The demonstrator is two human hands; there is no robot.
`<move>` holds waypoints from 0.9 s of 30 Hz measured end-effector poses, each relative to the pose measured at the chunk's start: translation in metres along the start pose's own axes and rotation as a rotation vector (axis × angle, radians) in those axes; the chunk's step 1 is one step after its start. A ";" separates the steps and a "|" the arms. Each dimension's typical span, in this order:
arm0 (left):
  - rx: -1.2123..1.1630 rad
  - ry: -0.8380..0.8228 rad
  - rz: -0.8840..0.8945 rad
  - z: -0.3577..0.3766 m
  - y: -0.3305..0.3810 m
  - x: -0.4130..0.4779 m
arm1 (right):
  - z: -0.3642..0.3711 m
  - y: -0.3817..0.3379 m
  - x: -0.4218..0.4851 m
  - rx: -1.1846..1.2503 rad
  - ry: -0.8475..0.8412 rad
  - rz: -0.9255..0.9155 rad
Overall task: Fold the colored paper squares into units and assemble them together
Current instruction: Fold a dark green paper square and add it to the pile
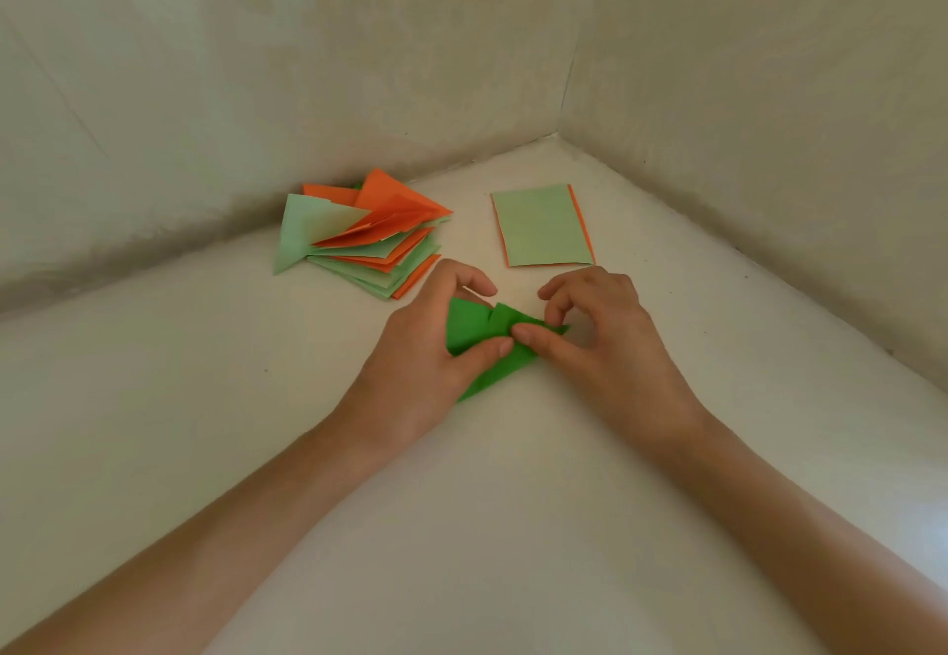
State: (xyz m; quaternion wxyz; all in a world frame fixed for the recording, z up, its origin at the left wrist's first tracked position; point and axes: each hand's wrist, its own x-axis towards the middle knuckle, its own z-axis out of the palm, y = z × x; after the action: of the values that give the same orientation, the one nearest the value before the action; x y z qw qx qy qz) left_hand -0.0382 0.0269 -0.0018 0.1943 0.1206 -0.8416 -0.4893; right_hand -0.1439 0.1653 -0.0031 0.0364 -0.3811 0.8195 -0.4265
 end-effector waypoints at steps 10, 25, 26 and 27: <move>-0.348 -0.009 -0.015 -0.005 0.001 -0.005 | -0.012 -0.012 -0.001 0.601 -0.149 0.133; -0.380 0.017 0.039 -0.006 0.003 -0.004 | -0.013 -0.016 -0.003 0.579 -0.105 0.095; -0.364 0.018 0.042 -0.006 0.002 -0.003 | -0.013 -0.016 -0.003 0.575 -0.105 0.097; -0.347 0.020 0.047 -0.006 0.002 -0.003 | -0.013 -0.016 -0.003 0.569 -0.106 0.099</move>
State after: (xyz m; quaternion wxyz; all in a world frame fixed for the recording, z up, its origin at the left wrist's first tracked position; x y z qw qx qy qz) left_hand -0.0323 0.0241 0.0020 0.2320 0.0706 -0.7452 -0.6211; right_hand -0.1367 0.1704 0.0159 0.2054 -0.3366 0.6814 -0.6166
